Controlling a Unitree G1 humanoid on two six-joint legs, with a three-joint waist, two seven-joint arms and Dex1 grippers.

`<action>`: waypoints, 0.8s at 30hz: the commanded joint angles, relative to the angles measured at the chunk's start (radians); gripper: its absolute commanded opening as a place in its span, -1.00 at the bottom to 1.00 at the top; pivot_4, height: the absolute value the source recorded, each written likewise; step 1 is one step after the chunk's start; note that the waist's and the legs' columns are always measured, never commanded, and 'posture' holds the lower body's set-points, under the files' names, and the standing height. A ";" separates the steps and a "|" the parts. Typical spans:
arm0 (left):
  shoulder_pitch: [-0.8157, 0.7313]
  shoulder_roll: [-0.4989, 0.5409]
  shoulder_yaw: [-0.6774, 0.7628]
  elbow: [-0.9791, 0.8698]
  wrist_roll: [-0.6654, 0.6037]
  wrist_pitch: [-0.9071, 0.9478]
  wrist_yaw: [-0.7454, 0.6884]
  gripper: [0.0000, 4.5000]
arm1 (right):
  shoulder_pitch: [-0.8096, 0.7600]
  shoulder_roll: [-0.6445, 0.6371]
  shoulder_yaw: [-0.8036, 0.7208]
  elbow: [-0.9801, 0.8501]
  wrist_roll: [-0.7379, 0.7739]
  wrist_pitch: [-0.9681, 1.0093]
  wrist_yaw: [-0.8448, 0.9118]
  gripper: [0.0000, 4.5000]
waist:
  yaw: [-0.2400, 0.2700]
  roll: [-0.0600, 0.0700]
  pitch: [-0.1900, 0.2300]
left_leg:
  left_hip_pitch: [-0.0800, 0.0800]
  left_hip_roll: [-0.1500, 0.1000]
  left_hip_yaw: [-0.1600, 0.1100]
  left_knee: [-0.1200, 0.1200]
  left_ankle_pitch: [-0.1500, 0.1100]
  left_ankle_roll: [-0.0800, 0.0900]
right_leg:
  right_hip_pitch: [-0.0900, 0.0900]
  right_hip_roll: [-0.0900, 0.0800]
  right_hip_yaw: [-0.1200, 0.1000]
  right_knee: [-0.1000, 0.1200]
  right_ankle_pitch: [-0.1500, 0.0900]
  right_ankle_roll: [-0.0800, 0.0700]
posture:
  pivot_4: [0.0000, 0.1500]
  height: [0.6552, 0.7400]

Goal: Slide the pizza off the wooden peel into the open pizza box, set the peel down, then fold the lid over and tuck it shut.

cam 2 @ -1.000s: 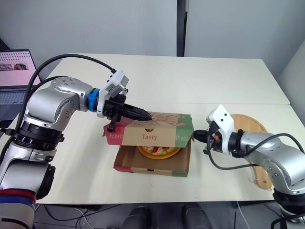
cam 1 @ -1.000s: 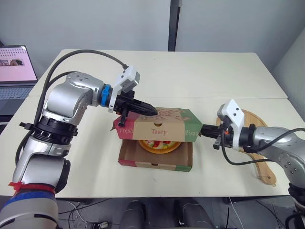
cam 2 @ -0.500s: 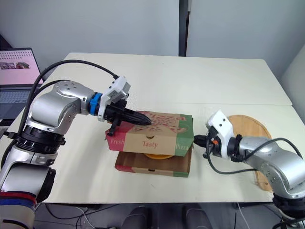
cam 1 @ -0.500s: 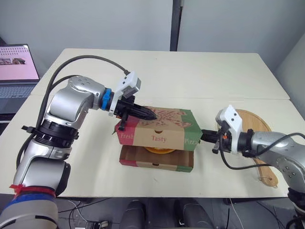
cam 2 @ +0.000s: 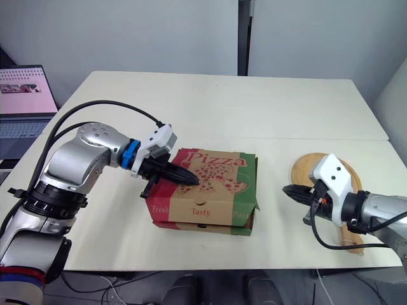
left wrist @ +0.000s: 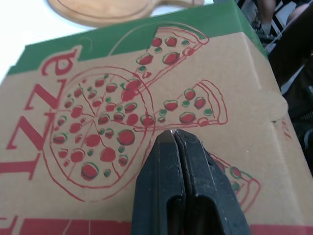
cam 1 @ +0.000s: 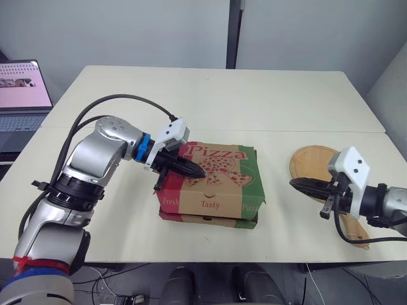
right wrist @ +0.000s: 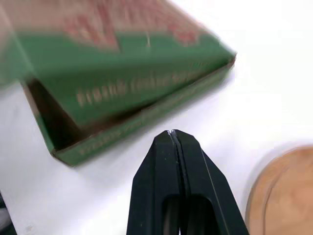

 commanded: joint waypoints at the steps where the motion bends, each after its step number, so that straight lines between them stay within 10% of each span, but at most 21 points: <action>1: 0.014 0.026 -0.007 -0.031 0.030 -0.052 -0.028 -1.00 | -0.050 0.024 -0.049 -0.061 0.135 -0.010 -0.007 -0.92 | 0.000 0.000 0.000 | 0.000 0.000 0.000 0.000 0.000 0.000 | 0.000 0.000 0.000 0.000 0.000 0.000 | 1.00 1.00; 10: 0.017 0.008 -0.002 -0.025 0.055 -0.077 -0.011 -1.00 | -0.063 -0.060 0.229 -0.167 -0.049 -0.122 -0.014 0.31 | 0.003 0.000 0.000 | -0.001 0.000 0.000 0.001 0.000 0.000 | 0.000 0.000 0.000 -0.001 0.000 0.000 | 1.00 1.00; 24: -0.013 0.000 0.020 -0.048 0.021 -0.053 -0.025 -1.00 | -0.104 -0.048 0.498 -0.096 -0.420 -0.378 -0.002 0.31 | 0.002 0.000 0.000 | -0.001 0.000 0.000 0.002 0.000 0.000 | 0.000 0.000 -0.001 0.000 0.000 0.000 | 1.00 1.00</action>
